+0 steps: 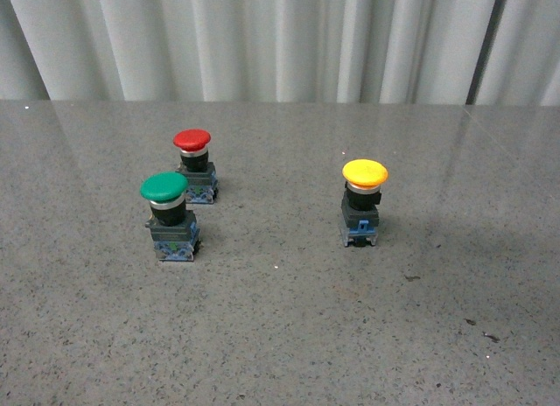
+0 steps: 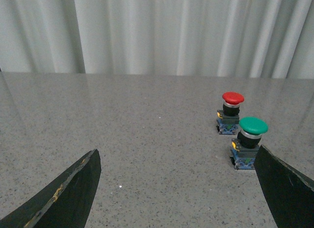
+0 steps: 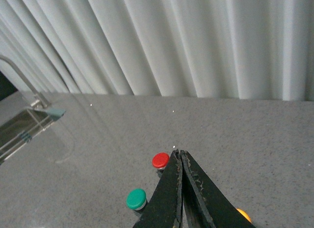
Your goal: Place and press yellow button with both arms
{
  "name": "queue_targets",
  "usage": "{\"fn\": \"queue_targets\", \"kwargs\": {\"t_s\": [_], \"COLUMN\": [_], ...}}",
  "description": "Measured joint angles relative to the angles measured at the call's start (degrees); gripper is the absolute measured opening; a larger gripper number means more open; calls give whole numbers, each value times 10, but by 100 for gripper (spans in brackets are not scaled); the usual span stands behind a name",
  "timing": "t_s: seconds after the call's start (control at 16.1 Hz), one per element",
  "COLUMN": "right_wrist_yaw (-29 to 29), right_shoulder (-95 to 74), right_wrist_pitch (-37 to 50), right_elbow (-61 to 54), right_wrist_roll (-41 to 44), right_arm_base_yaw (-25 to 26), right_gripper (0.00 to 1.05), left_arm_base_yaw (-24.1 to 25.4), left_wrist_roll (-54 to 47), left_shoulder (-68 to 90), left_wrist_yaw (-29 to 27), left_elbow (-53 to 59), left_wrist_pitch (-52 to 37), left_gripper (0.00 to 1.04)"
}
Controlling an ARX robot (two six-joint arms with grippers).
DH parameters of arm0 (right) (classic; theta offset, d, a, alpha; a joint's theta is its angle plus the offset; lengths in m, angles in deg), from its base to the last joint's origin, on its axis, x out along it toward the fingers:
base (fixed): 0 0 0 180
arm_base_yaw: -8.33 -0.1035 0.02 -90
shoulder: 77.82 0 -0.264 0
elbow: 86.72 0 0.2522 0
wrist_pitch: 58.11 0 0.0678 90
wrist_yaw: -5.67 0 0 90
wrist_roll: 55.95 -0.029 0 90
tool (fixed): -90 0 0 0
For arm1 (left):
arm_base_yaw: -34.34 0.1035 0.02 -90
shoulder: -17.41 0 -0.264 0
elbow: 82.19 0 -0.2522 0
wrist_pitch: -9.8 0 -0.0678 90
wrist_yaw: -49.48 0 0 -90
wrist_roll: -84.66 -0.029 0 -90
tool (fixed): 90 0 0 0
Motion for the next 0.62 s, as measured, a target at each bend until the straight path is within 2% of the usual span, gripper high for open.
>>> {"fn": "queue_targets", "kwargs": {"t_s": [0.19, 0.25, 0.31, 0.37, 0.5, 0.62], "right_wrist_yaw": [-20, 75, 171, 205, 143, 125], "right_shoulder": [110, 141, 193, 247, 349, 382], "right_wrist_pitch": [-17, 3, 3, -12, -10, 2], "right_elbow": [-68, -102, -157, -211, -308, -343], "right_wrist_roll": [-30, 3, 63, 112, 153, 167], "right_arm_base_yaw": [51, 46, 70, 117, 217, 229], "right_gripper": [2, 2, 2, 2, 2, 2], "left_arm_base_yaw": [0, 0, 0, 0, 0, 0], "left_wrist_roll": [0, 0, 0, 0, 0, 0], "left_shoulder": [0, 0, 0, 0, 0, 0], "left_wrist_yaw": [0, 0, 0, 0, 1, 0], "left_elbow": [0, 0, 0, 0, 0, 0], "left_wrist_pitch": [0, 0, 0, 0, 0, 0], "left_gripper": [98, 98, 98, 98, 98, 98]}}
